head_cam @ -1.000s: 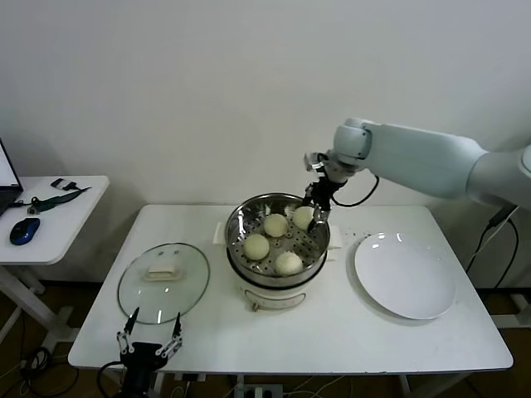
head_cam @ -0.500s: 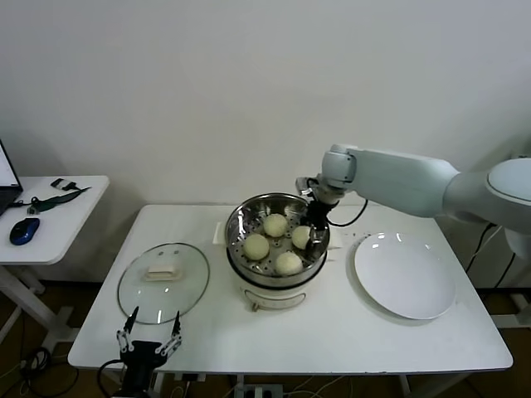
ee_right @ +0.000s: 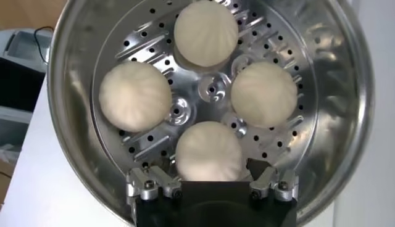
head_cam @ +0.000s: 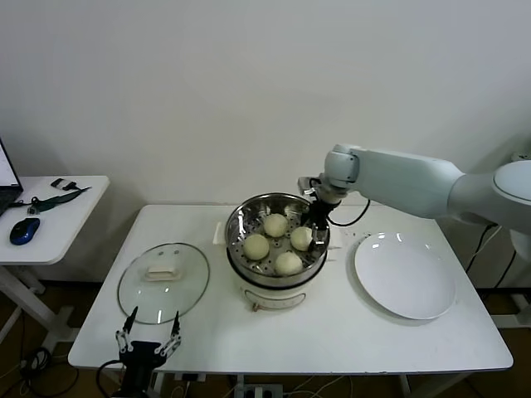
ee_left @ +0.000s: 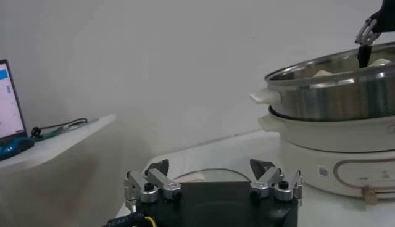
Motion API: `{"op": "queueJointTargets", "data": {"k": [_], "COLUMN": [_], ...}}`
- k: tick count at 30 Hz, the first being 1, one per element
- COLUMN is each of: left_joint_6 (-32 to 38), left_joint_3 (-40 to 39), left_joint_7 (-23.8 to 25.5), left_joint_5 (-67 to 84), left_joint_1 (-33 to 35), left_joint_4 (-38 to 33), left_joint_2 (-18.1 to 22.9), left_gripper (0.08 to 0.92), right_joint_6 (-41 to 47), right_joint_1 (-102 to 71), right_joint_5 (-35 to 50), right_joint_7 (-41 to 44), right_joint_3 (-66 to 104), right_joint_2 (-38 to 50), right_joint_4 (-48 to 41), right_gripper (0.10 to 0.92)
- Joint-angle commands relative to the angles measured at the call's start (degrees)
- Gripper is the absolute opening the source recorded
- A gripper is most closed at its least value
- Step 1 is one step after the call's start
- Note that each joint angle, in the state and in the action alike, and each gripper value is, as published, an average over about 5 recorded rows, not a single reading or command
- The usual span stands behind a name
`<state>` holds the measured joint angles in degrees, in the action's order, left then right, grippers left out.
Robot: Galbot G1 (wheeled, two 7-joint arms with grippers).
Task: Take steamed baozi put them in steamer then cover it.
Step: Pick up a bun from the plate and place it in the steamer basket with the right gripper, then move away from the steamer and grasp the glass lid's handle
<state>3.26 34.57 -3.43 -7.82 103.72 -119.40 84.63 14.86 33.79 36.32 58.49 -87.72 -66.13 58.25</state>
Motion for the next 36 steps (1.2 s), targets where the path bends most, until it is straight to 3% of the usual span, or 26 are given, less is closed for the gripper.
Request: {"op": "queueJointTargets", "data": {"k": [1, 9, 19, 27, 36], "left_joint_6": [0.17, 0.07, -0.33, -0.89, -1.87], "left_joint_3": [0.24, 0.41, 1.36, 1.82, 3.07], "left_joint_7": [-0.15, -0.21, -0.89, -0.86, 0.61], "left_joint_5": [0.04, -0.35, -1.26, -3.34, -10.50], "left_joint_1": [0.07, -0.02, -1.25, -3.99, -7.00], "left_joint_4": [0.19, -0.05, -0.74, -0.97, -1.01], "left_joint_2": [-0.29, 0.01, 0.64, 1.40, 0.60], "left_gripper": [0.823, 0.823, 0.823, 0.823, 0.823], "right_joint_6": [-1.08, -6.86, -22.70, -29.03, -29.72], "right_joint_1": [1.79, 1.45, -10.04, -38.18, -73.35], "right_joint_5": [2.68, 9.93, 14.49, 11.60, 4.24], "right_joint_7": [1.36, -3.01, -20.19, -32.05, -38.75], "right_joint_3": [4.42, 10.87, 23.12, 51.57, 88.25], "right_joint_2": [4.02, 10.07, 25.33, 33.57, 29.50], "right_joint_4": [-0.06, -0.19, 7.64, 13.39, 20.59], "right_gripper": [0.823, 0.823, 0.823, 0.823, 0.823]}}
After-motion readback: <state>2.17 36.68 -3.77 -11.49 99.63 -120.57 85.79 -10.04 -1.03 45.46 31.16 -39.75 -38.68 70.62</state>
